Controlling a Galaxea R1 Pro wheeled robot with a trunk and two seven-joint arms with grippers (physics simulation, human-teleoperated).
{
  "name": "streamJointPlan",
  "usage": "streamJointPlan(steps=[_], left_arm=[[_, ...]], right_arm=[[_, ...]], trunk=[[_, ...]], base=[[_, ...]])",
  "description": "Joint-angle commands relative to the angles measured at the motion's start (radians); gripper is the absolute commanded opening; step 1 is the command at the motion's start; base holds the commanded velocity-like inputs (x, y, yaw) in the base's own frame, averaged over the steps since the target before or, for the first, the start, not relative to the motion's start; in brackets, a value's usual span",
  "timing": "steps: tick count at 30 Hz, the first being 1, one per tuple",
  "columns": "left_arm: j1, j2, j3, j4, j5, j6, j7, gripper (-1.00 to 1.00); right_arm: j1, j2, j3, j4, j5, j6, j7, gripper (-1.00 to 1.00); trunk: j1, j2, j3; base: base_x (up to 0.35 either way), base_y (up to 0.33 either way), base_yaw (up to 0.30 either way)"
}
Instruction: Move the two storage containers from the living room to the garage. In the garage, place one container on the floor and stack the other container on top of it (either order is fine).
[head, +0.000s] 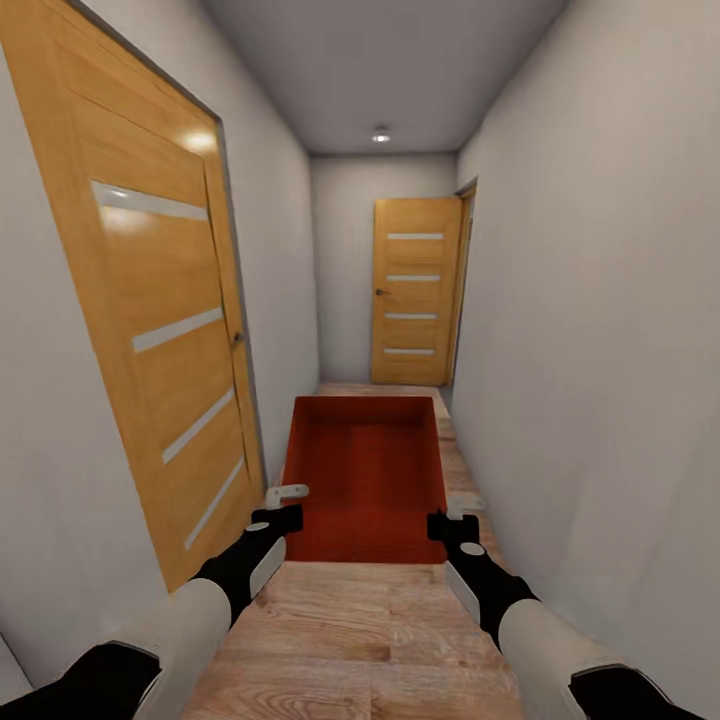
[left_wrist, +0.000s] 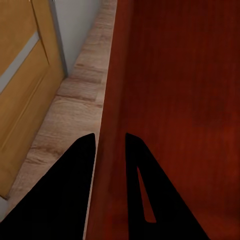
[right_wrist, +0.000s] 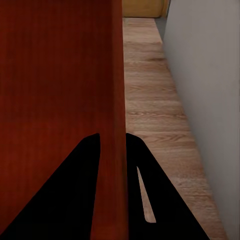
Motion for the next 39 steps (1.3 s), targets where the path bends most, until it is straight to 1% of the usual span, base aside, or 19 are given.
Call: streamJointPlan(steps=[1,39], left_arm=[[0.000,0.054,-0.011,-0.004,-0.011,0.007,0.055,-1.00],[0.000,0.054,-0.011,-0.004,-0.009,0.005,0.055,-1.00]], right_arm=[[-0.002,-0.001,-0.042,0.002,-0.009,-0.006,-0.081,-1.00],[-0.002,-0.001,-0.042,0.005,-0.011,-0.011,-0.081,-1.00]], trunk=[[0.001,-0.001,-0.001],[0.001,-0.001,-0.001]], base=[[0.325,0.000,0.000],[0.325,0.000,0.000]])
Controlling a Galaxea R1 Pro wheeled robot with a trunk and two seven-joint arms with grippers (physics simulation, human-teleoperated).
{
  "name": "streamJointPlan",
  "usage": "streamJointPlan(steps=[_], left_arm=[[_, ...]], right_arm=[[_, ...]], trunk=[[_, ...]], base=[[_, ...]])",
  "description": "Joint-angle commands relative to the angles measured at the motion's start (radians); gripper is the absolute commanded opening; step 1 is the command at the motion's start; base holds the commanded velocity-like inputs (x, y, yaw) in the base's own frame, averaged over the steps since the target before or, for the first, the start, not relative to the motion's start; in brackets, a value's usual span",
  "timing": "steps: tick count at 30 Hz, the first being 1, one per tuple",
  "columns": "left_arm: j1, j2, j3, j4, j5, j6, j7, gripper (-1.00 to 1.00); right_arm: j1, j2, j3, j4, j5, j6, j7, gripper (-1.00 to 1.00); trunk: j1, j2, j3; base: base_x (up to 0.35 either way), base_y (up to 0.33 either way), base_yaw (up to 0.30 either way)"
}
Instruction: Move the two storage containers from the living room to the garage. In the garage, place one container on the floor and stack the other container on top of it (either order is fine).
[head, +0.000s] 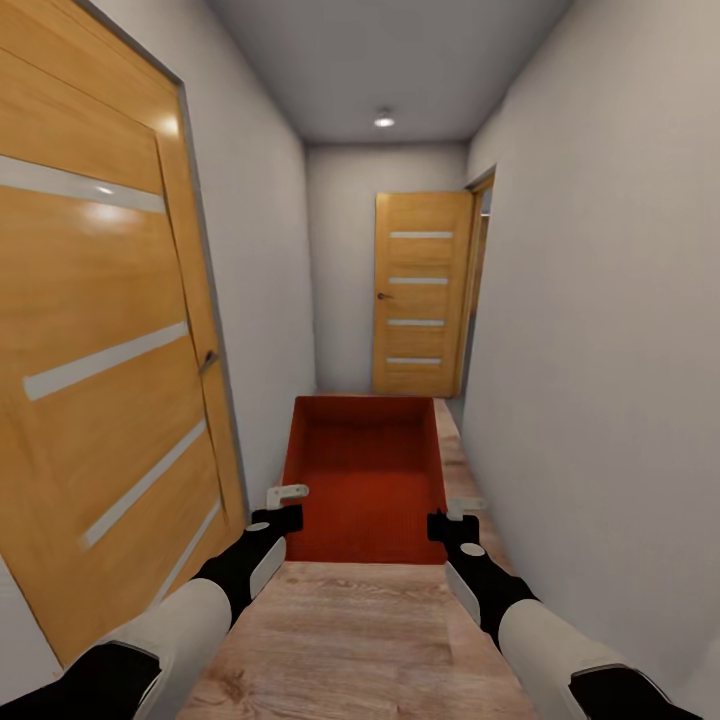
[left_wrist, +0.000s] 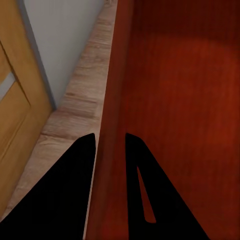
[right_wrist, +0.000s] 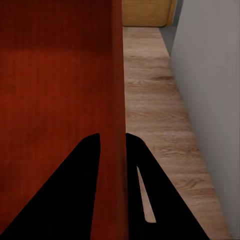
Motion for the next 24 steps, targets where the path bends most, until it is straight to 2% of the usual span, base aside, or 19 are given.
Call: streamJointPlan(steps=[1,8,15,24], left_arm=[[0.000,0.054,-0.007,-0.004,-0.011,0.007,0.054,-1.00],[0.000,0.054,-0.007,-0.004,-0.011,0.007,0.054,-1.00],[0.000,0.055,-0.007,-0.004,-0.011,0.007,0.054,-1.00],[0.000,0.055,-0.007,-0.004,-0.011,0.007,0.054,-1.00]], right_arm=[[-0.002,-0.002,-0.042,0.001,-0.009,-0.005,-0.082,-1.00],[-0.002,-0.002,-0.042,0.002,-0.010,-0.004,-0.082,-1.00],[-0.002,-0.002,-0.042,0.002,-0.009,-0.004,-0.082,-1.00],[-0.002,-0.002,-0.042,0.002,-0.011,-0.004,-0.080,-1.00]], trunk=[[0.001,-0.001,-0.001],[0.001,-0.001,-0.001],[0.001,-0.001,-0.001],[0.001,-0.001,-0.001]], base=[[0.325,0.000,0.000],[0.325,0.000,-0.008],[0.325,0.000,-0.194],[0.325,0.000,-0.029]])
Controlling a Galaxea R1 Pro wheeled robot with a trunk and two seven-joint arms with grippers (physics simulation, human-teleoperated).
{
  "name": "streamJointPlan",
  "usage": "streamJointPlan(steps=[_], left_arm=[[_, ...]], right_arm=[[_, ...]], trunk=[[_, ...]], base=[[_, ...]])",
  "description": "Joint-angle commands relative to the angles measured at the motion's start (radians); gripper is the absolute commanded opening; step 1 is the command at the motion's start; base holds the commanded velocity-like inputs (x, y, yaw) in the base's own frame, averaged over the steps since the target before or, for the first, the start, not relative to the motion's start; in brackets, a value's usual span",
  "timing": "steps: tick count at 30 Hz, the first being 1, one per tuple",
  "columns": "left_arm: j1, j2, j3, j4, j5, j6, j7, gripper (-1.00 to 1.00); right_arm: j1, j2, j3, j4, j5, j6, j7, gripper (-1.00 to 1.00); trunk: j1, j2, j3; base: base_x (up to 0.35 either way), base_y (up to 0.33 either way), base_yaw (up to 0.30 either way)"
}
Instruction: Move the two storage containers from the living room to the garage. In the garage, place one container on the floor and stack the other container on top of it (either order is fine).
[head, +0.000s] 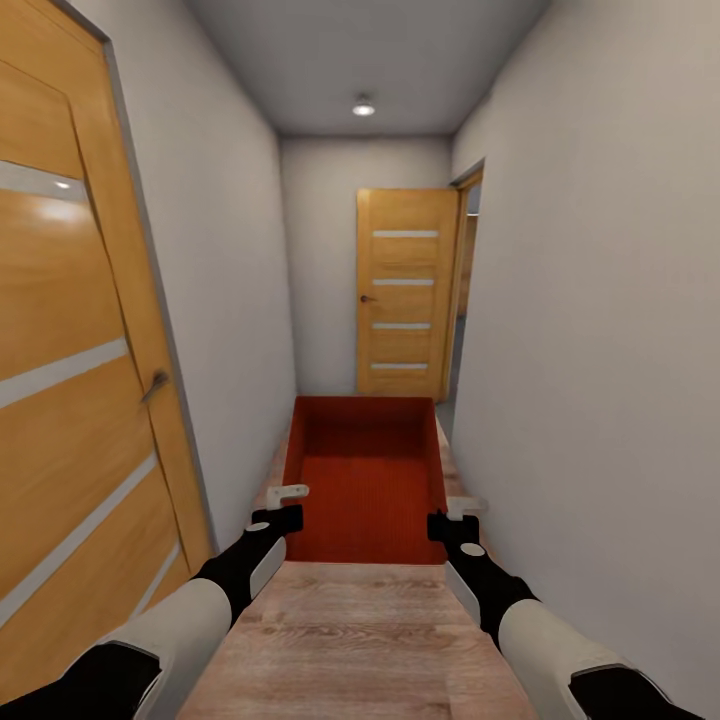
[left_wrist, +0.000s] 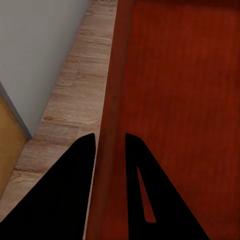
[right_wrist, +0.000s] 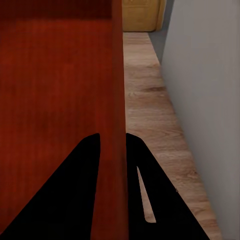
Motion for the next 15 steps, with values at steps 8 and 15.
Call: streamJointPlan(steps=[8,15], left_arm=[[0.000,0.055,-0.006,-0.005,-0.013,0.006,0.054,-1.00],[0.000,0.055,-0.006,-0.005,-0.013,0.006,0.054,-1.00]], right_arm=[[-0.002,-0.002,-0.042,0.002,-0.009,-0.003,-0.080,-1.00],[-0.002,-0.002,-0.042,0.001,-0.008,-0.005,-0.080,-1.00]], trunk=[[0.001,-0.001,-0.001],[0.001,-0.001,-0.001]], base=[[0.325,0.000,-0.001],[0.325,0.018,0.000]])
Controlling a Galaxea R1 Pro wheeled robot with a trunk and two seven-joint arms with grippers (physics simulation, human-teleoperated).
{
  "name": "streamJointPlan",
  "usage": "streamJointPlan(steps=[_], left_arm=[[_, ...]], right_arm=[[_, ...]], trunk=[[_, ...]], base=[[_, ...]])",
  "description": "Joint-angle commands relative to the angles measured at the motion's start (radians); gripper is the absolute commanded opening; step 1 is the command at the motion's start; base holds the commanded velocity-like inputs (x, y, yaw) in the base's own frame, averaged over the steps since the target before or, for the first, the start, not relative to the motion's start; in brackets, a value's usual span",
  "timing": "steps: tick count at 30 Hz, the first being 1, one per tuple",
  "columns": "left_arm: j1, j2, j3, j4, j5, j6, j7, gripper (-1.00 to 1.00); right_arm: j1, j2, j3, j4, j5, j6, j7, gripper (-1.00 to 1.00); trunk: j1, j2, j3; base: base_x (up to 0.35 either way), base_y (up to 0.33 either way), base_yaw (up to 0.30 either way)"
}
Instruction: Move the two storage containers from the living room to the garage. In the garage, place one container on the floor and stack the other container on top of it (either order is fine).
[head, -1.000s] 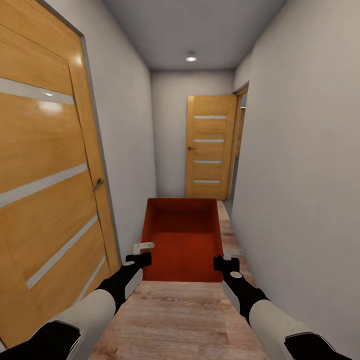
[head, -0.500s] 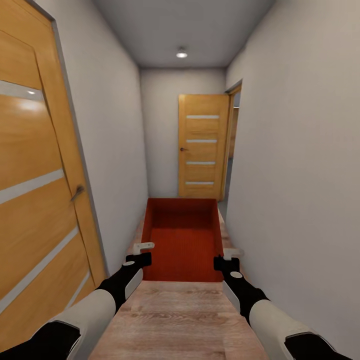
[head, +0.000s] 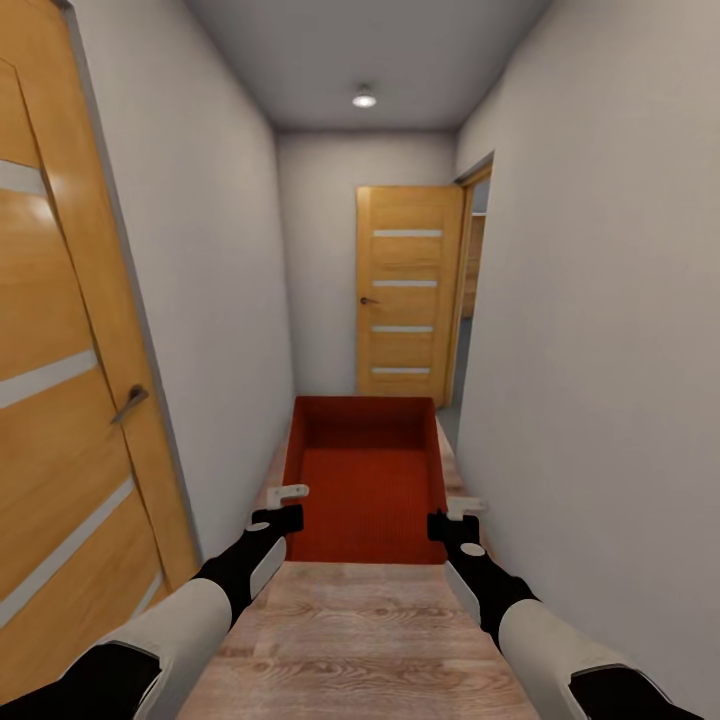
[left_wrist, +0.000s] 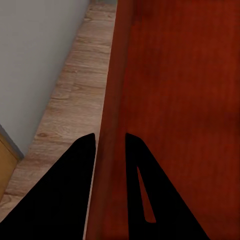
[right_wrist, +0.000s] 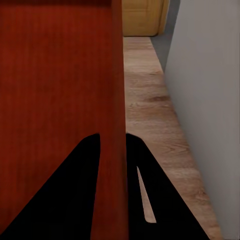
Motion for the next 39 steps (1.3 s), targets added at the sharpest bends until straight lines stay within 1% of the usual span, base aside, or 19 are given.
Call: streamJointPlan(steps=[1,15,35,37,39], left_arm=[[0.000,0.056,-0.007,-0.004,-0.012,0.007,0.053,-1.00],[0.000,0.054,-0.007,-0.004,-0.012,0.008,0.053,-1.00],[0.000,0.054,-0.007,-0.004,-0.012,0.007,0.053,-1.00],[0.000,0.055,-0.007,-0.004,-0.012,0.007,0.053,-1.00],[0.000,0.055,-0.007,-0.004,-0.012,0.007,0.053,-1.00]], right_arm=[[-0.002,-0.001,-0.039,0.001,-0.010,-0.005,-0.082,-1.00],[-0.002,-0.001,-0.039,0.002,-0.012,-0.004,-0.082,-1.00],[-0.002,-0.001,-0.039,0.002,-0.010,-0.004,-0.083,-1.00],[-0.002,0.011,-0.039,0.003,-0.009,-0.004,-0.083,-1.00],[-0.002,0.015,-0.039,0.003,-0.008,-0.004,-0.082,-1.00]], trunk=[[0.001,-0.001,-0.001],[0.001,-0.001,-0.001],[0.001,-0.001,-0.001],[0.001,-0.001,-0.001],[0.001,-0.001,-0.001]], base=[[0.325,0.066,0.000],[0.325,0.086,0.000],[0.325,0.005,-0.009],[0.326,0.000,-0.208],[0.326,0.000,-0.110]])
